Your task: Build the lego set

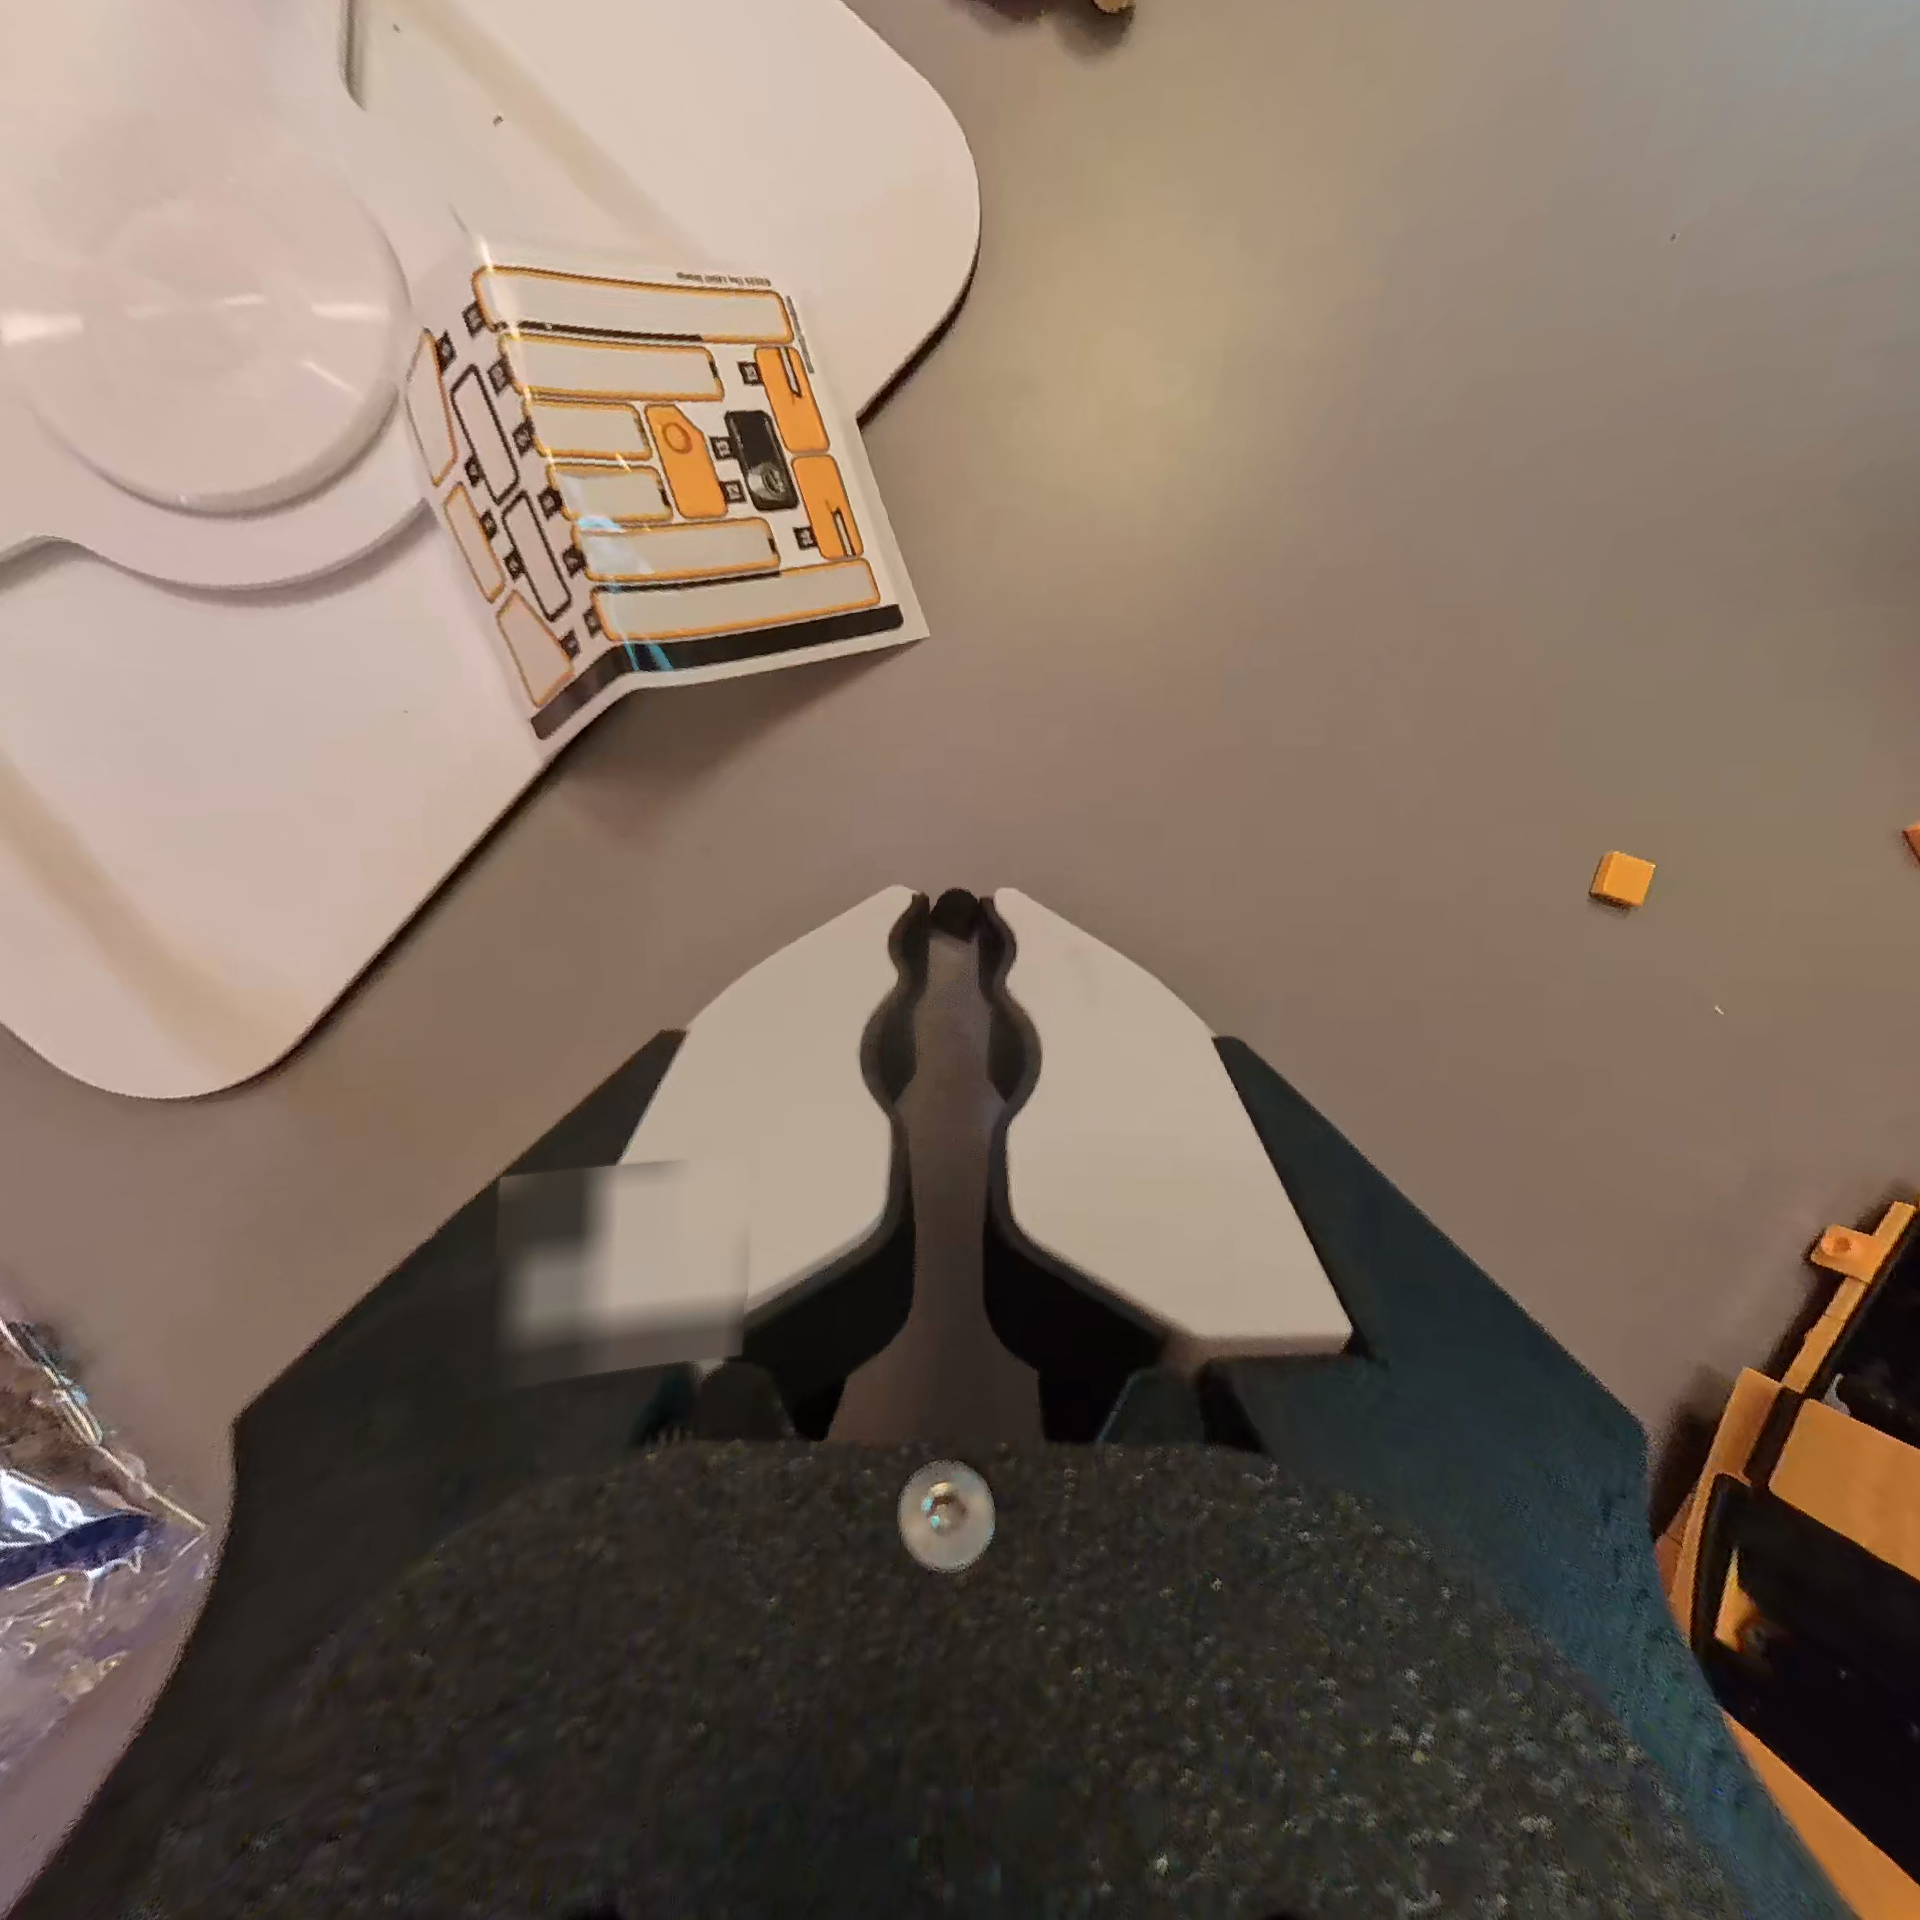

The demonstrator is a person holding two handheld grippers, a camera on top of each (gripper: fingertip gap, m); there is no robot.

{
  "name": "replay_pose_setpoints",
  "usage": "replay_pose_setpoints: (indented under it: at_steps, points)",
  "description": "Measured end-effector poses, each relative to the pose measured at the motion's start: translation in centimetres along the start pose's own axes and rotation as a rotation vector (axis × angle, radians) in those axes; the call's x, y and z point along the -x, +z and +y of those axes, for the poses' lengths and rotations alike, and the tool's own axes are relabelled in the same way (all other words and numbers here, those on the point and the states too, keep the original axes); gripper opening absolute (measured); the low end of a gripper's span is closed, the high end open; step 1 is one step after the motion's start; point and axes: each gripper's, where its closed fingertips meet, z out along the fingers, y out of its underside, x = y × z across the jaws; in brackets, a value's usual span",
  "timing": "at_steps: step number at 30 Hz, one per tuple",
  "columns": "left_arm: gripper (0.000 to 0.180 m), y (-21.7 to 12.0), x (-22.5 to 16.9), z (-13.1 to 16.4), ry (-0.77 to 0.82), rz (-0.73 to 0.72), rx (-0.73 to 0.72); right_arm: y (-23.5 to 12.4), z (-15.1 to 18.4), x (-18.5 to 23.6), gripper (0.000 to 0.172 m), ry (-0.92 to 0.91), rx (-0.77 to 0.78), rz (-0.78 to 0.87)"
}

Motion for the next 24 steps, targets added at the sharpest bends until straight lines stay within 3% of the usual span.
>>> replay_pose_setpoints:
  at_steps: [4,7,10,12,14,18,19,22,24]
  points:
    - [0.008,-0.4,0.0,0.2,0.001,-0.003,0.004,-0.1,0.1,-1.4,0.0,0.024,0.006,0.075]
    - [0.008,-2.5,-1.2,-1.1,-0.038,0.05,-0.109,-0.1,0.2,-2.0,0.0,0.051,0.006,0.094]
    - [0.008,-8.0,-2.3,-2.7,-0.036,0.046,-0.259,-0.1,0.2,-2.0,0.0,0.044,0.003,0.095]
    - [0.008,-13.1,-1.0,-2.3,-0.005,-0.08,-0.309,-0.2,0.1,-1.9,0.0,0.047,-0.001,0.089]
    - [0.008,-17.9,2.6,0.3,-0.037,-0.243,-0.259,-0.2,-0.1,-1.8,0.0,0.051,-0.005,0.079]
    - [0.009,-23.8,10.5,10.2,-0.274,-0.401,-0.022,-0.1,0.0,-1.2,0.0,0.042,-0.001,0.058]
    - [0.01,-24.4,11.6,12.4,-0.336,-0.4,0.004,-0.1,0.1,-1.1,0.0,0.039,0.0,0.055]
    - [0.045,-25.0,12.7,17.3,-0.471,-0.363,0.081,-0.1,0.2,-1.1,0.0,0.026,0.0,0.055]
    - [0.046,-25.3,12.9,18.5,-0.489,-0.368,0.06,0.0,0.2,-1.1,0.0,0.025,0.002,0.052]
